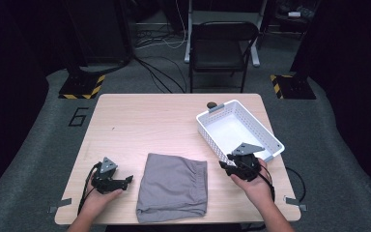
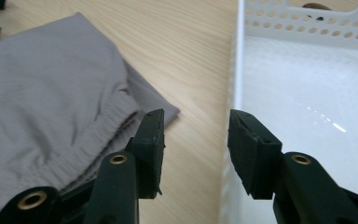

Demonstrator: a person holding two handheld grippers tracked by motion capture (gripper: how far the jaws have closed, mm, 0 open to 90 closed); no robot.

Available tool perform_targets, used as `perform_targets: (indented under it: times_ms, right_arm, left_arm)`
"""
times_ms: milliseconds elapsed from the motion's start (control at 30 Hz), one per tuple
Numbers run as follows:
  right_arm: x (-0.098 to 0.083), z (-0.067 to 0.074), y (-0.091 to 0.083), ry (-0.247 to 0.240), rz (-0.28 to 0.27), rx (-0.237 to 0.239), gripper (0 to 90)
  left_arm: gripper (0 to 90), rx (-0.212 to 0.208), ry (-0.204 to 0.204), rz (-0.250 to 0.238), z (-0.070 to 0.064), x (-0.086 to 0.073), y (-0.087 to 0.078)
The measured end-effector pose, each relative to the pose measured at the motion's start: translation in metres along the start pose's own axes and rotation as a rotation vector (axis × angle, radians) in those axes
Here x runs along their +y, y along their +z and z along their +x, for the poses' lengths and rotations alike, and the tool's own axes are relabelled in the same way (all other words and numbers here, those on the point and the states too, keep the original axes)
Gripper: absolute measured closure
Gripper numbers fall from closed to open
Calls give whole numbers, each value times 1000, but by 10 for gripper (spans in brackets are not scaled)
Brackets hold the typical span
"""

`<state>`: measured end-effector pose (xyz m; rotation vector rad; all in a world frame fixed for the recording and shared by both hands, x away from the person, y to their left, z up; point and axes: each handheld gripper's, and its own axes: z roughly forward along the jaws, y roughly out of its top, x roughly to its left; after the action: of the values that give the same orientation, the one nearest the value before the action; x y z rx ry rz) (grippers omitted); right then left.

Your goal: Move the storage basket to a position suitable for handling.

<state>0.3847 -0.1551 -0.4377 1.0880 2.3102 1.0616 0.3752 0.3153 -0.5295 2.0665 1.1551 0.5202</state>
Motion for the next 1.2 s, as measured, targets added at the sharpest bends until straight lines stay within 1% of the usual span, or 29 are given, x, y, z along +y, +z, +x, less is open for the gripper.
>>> perform_targets:
  times_ms: [33,133,167,200,233,267,300,333,367,400,467,600,633,667,733,767,800,833,867,933,967,1100,1167,1200]
  right_arm:
    - [0,0,0,0,0,0,559]
    - [3,-14,3,-17,4,-28,564]
    - [3,-19,7,-3,16,-33,564]
    - [3,-19,7,-3,16,-33,564]
    - [3,-24,10,4,31,-31,572]
    - [3,-24,10,4,31,-31,572]
    - [4,-27,14,2,46,-9,584]
    - [4,-27,14,2,46,-9,584]
    - [4,-27,15,11,53,-5,590]
    - [5,-28,17,1,60,8,601]
    - [6,-27,23,-13,72,14,634]
    - [7,-28,28,-13,90,18,656]
    - [9,-28,32,-5,93,16,692]
    - [9,-28,32,-5,93,16,692]
    - [10,-29,35,-4,112,18,738]
    - [10,-29,35,-4,112,18,738]
    - [11,-30,36,2,118,34,770]
    - [15,-29,38,1,144,34,775]
    - [16,-29,39,-15,141,32,777]
    - [17,-29,40,-18,143,29,781]
    - [20,-29,42,-29,154,21,794]
    - [28,-28,47,-48,165,34,831]
    - [30,-28,49,-55,162,35,842]
    - [33,-27,53,-83,165,57,847]
  left_arm:
    - [152,-1,-2,2,0,0,0]
    - [152,1,2,2,0,0,0]
    - [152,0,2,2,0,0,0]
    - [152,0,2,2,0,0,0]
    - [152,0,2,2,0,0,0]
    - [152,0,2,2,0,0,0]
    - [152,1,2,2,0,0,0]
    - [152,1,2,2,0,0,0]
    - [152,1,2,1,0,0,0]
    - [152,1,1,2,0,0,0]
    - [152,1,2,2,0,0,0]
    - [152,1,1,2,0,0,0]
    - [153,1,2,1,0,0,0]
    - [152,1,2,1,0,0,0]
    - [152,1,2,2,0,0,0]
    - [152,1,2,2,0,0,0]
    - [152,1,2,2,0,0,0]
    - [153,1,2,2,0,0,0]
    - [153,1,2,2,0,0,0]
    - [152,-1,2,2,0,0,0]
    - [152,-2,3,4,0,0,0]
    - [153,-2,2,4,0,0,0]
    - [153,-2,2,4,0,0,0]
    - [153,-2,3,3,0,0,0]
